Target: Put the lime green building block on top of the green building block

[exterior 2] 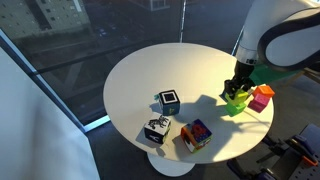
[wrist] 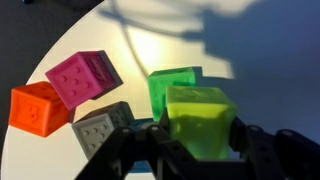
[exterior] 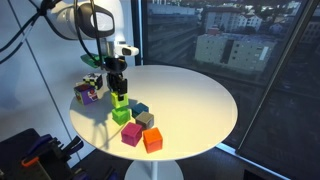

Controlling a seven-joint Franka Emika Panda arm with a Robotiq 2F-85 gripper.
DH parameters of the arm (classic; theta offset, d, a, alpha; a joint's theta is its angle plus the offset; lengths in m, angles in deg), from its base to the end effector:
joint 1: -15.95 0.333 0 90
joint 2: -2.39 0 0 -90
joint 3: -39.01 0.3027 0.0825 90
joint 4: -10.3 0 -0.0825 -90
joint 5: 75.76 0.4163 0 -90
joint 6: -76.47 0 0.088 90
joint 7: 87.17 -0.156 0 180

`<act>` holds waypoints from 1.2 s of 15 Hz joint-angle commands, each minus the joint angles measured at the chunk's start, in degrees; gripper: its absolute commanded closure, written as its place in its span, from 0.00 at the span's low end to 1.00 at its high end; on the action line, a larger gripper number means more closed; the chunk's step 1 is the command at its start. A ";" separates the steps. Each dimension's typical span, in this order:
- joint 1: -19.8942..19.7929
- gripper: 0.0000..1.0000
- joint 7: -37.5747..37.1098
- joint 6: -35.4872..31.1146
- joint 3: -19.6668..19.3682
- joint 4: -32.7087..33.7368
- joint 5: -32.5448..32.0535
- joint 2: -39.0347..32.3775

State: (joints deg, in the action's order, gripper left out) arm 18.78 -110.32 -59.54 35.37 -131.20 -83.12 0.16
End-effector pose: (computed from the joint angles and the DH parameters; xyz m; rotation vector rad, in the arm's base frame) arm 0.4734 -0.0128 0.1793 2.9882 -0.4819 -0.1751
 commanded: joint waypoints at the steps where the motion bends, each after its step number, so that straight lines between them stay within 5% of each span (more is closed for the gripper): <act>1: -1.43 0.73 0.84 -0.57 0.66 -2.68 -1.01 3.46; 18: -3.61 0.73 2.06 -3.45 0.37 -3.34 -3.01 1.91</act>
State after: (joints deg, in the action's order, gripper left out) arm 16.14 -109.37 -61.35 35.37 -133.93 -85.07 1.95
